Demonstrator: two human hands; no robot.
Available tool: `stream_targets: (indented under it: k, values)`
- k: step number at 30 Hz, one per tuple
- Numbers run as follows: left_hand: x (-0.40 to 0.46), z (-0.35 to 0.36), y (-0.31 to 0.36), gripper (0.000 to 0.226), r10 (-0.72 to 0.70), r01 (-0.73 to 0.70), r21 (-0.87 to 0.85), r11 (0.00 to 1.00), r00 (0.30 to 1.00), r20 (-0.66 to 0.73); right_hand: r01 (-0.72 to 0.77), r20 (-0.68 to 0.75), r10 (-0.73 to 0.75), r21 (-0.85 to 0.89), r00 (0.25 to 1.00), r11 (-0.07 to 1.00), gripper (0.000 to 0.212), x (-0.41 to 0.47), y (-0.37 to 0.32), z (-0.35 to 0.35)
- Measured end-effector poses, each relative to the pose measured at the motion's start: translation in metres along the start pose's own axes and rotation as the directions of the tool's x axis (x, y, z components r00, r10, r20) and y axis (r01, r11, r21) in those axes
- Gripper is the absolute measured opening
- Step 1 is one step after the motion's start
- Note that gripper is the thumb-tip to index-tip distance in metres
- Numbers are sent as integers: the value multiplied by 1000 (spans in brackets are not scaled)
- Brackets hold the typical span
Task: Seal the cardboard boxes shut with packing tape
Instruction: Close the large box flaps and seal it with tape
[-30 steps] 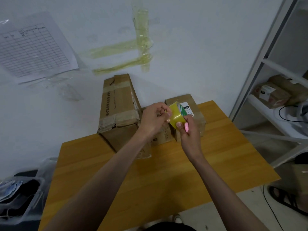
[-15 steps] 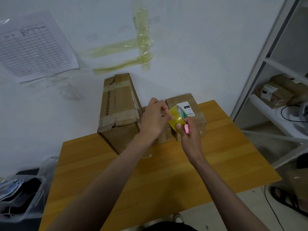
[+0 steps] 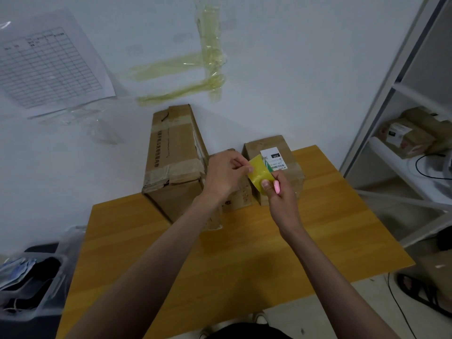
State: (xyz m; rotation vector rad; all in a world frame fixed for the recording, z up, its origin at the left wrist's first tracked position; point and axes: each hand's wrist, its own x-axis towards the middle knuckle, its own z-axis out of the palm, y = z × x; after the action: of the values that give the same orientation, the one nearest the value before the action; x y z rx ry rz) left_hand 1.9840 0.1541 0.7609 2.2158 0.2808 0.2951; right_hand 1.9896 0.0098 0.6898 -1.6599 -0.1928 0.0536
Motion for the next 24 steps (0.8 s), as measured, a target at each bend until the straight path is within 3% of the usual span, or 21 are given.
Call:
stream_targets:
  k: [3,7,11,16,19,21,24]
  values:
    - [0,-1,-2,7,0,1,48,999,1000,-22,-96,46,94,33,994,995,16,2,9,-2]
    - [0,-9,-2,15,55,-51,147,988,998,-25,-381,87,376,57,923,923,23,11,55,-3]
    - [-6,-23,0,19,118,-111,251,962,993,-11,-752,196,727,195,659,629,12,11,115,5]
    - [-15,-48,-4,17,192,-180,302,936,981,-13,-921,246,889,163,385,354,14,-5,192,20]
    - [-15,-65,-11,14,215,-187,321,928,975,-54,-931,253,910,252,327,265,11,-15,210,24]
    - [-13,-74,-19,12,243,-209,319,924,967,-72,-912,195,915,289,352,290,15,-15,218,24]
    - [-8,-85,-29,12,228,-190,325,926,970,-83,-897,79,915,246,396,367,48,-12,239,22]
